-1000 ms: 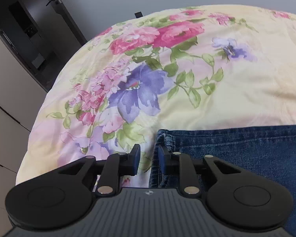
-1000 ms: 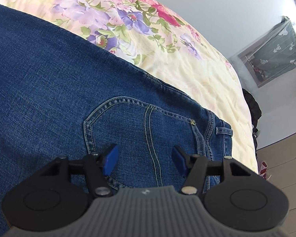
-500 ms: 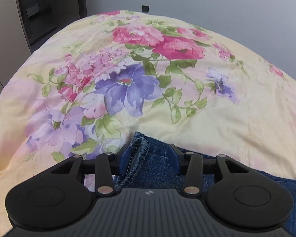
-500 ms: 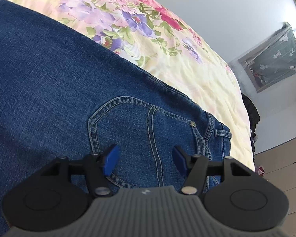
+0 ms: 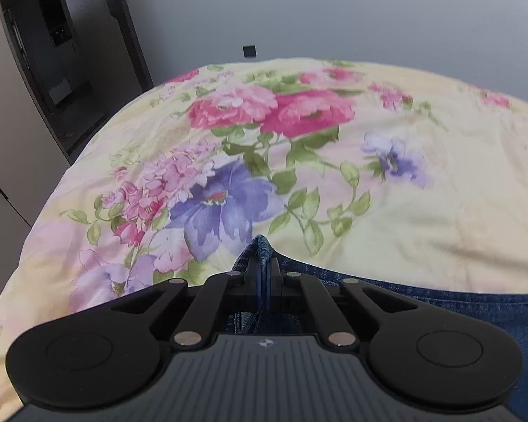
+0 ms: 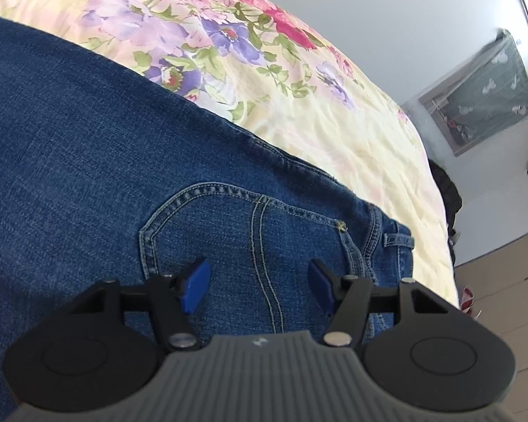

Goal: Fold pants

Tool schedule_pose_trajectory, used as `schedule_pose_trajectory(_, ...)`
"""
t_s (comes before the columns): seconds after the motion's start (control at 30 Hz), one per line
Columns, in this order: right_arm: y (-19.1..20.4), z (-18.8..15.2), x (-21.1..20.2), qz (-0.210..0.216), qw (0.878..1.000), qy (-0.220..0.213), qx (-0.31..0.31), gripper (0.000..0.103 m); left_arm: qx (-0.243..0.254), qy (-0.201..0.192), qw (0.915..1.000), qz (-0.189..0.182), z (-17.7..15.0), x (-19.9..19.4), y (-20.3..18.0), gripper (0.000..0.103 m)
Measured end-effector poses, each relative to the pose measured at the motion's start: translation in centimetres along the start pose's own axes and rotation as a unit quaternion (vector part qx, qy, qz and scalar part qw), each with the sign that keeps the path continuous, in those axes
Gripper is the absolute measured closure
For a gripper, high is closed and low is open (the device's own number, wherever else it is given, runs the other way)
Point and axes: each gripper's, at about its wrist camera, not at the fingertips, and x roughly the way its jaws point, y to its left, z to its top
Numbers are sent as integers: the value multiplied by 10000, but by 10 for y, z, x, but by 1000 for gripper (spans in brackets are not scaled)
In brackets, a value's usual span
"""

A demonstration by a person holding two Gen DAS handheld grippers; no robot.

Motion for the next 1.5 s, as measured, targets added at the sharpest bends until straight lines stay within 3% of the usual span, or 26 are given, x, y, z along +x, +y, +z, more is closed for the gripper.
schedule_pose_trajectory(0.13,-1,-1,1,24,10000,-26,84,45,76,334,9993,138,-16,28,-9,100)
schedule_pose_trajectory(0.2,-2,-3,0,39,9999,-51,124,45,34,276,9994,192,-18,27,-9,93)
schedule_pose_trajectory(0.4,-5,-13,-11,22,9988,-254,420,45,-144,263,9995,-89,-23,-19,19,60)
schedule_pose_trajectory(0.57,-6,-26,-30,45,9961,-451,758,45,-696,426,9956,-464,-60,-52,54,54)
schedule_pose_trajectory(0.77,-1,-45,-58,187,9949,-499,852,45,-1673,666,9811,-707,-102,-51,79,54)
schedule_pose_trajectory(0.83,-1,-52,-65,228,9950,-444,862,45,-2049,663,9732,-809,-108,-50,84,69)
schedule_pose_trajectory(0.87,-1,-56,-68,245,9948,-414,899,45,-2081,621,9734,-732,-108,-53,84,89)
schedule_pose_trajectory(0.97,-2,-66,-78,369,9933,-276,1064,45,-1732,391,9829,-498,-100,-70,77,97)
schedule_pose_trajectory(1.1,2,-80,-93,618,9906,-190,1204,45,-899,581,9943,-24,-95,-74,65,97)
schedule_pose_trajectory(1.17,7,-88,-100,757,9878,-147,1353,45,-760,801,9938,134,-102,-62,59,97)
schedule_pose_trajectory(1.33,15,-104,-122,871,9815,-176,1697,45,-162,853,9943,623,-112,-42,34,96)
schedule_pose_trajectory(1.4,15,-111,-131,913,9774,-156,1901,45,-3,777,9935,828,-112,-45,28,86)
schedule_pose_trajectory(1.5,19,-121,-139,1091,9687,-128,2224,47,15,601,9921,1103,-108,-61,29,80)
